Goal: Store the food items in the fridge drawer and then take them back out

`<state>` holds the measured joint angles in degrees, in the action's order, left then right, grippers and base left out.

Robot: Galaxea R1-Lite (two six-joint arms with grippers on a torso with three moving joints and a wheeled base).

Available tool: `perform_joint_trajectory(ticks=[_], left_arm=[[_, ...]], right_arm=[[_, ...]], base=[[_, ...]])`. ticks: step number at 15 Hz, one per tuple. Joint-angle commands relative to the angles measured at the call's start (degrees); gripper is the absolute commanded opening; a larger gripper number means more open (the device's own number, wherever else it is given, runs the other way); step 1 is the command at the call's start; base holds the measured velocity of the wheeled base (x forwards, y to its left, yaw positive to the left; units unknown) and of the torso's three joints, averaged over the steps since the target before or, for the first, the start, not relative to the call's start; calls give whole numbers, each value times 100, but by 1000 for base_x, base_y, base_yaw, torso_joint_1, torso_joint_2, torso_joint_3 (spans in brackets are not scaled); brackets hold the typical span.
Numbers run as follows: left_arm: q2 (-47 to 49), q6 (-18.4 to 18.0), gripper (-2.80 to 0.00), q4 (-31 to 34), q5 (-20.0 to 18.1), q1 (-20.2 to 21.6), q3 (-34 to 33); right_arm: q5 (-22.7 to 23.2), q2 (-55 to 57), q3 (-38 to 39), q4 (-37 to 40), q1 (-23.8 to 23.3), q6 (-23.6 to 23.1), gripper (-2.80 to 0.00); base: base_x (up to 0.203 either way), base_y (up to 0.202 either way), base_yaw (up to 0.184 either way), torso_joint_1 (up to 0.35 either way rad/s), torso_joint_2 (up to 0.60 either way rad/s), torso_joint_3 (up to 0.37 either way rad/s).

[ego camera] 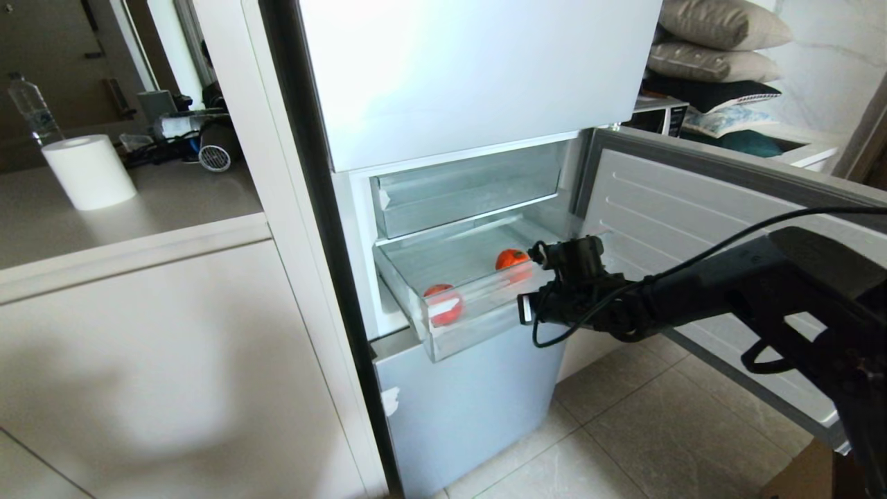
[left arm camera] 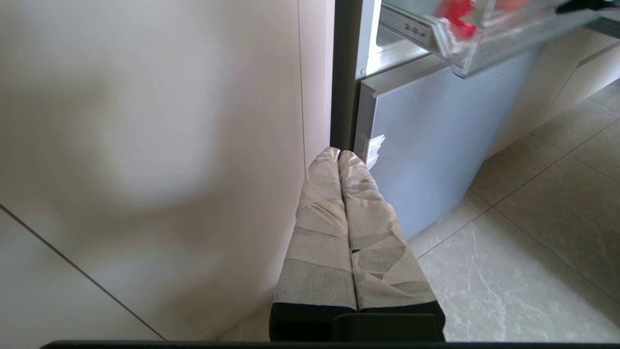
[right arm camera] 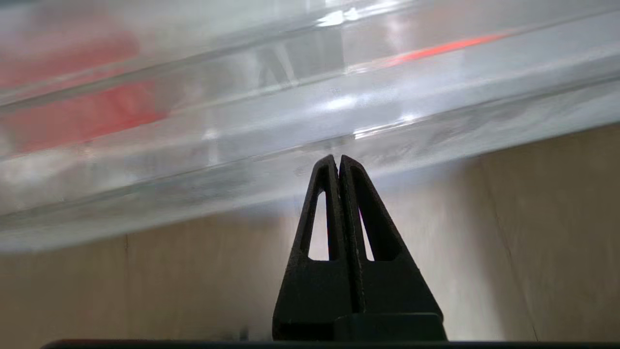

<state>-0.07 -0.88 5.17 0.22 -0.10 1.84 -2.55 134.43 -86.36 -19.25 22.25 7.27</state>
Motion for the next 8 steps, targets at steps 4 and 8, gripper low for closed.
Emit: perform_joint_trajectory(ticks=[4,8], left_arm=[[7,0,-280,2,4,1,0],[7,0,-280,2,4,1,0]], right_arm=[[-313,1210,-896,-1896,214,-29,-280],[-289,1381,-1329,-1854,227,-19,-280]], base=[[0,0,0,0,0,0],[0,0,0,0,0,0]])
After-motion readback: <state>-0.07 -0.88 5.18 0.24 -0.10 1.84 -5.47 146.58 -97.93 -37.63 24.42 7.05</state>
